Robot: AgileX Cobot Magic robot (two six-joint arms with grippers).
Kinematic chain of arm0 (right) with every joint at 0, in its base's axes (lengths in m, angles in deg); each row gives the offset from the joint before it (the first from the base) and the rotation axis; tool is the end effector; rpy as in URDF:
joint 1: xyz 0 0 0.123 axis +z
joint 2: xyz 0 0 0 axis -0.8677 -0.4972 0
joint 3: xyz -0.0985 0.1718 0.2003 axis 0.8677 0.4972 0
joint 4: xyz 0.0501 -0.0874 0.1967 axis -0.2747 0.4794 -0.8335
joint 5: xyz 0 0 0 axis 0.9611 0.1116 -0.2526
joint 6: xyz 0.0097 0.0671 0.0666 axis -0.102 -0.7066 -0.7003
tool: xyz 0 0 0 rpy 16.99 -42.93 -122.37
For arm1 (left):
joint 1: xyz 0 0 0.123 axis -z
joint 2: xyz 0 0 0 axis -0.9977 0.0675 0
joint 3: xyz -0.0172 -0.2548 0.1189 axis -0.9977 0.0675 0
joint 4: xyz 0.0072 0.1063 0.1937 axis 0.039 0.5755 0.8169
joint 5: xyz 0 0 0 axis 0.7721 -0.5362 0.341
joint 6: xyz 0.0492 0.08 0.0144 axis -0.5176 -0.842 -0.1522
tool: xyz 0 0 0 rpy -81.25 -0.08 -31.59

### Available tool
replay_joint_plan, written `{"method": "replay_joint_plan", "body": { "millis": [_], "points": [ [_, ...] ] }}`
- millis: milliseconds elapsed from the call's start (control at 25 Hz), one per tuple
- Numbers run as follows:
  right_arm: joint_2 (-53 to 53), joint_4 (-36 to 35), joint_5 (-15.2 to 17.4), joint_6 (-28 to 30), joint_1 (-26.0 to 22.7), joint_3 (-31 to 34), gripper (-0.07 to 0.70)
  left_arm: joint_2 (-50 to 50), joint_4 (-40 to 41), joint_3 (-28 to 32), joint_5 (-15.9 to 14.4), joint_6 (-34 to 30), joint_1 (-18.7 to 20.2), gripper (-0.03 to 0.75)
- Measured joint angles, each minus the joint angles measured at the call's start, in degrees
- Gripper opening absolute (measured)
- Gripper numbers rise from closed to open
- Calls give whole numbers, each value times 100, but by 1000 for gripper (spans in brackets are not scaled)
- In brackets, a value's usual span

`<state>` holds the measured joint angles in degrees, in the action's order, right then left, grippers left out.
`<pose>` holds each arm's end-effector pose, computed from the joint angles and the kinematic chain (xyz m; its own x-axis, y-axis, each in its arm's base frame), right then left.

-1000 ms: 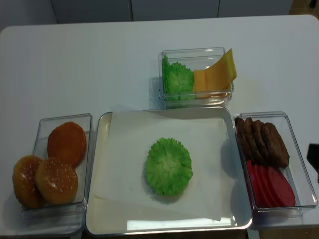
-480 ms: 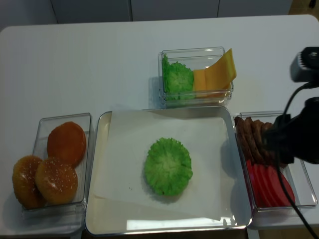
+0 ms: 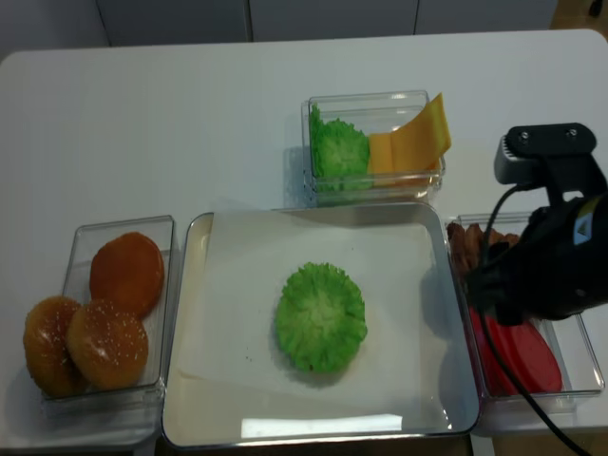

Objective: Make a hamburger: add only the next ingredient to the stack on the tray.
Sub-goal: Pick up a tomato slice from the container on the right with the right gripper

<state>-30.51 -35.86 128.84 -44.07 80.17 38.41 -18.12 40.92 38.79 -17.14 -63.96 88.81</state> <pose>0.1726 0.0751 0.2861 -0.9213 -0.1346 -0.3649 -0.2136 0.9592 0.1855 -0.0327 0.0087 0.2472 -0.5557 -0.0470 -0.8300 -0.0569 0.9982 -0.0184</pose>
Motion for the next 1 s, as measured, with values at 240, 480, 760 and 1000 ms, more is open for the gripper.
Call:
{"method": "replay_joint_plan", "body": {
  "millis": [240, 480, 760, 1000],
  "points": [
    [-592, 0, 143, 175, 0, -4, 384, 0, 0, 0, 0, 0, 0, 323],
    [-776, -22, 156, 382, 0, -13, 302, 0, 0, 0, 0, 0, 0, 317],
    [-953, -99, 156, 533, 0, -13, 274, 0, 0, 0, 0, 0, 0, 314],
    [-953, -131, 156, 555, 0, -13, 181, 0, 0, 0, 0, 0, 0, 314]
  ]
}}
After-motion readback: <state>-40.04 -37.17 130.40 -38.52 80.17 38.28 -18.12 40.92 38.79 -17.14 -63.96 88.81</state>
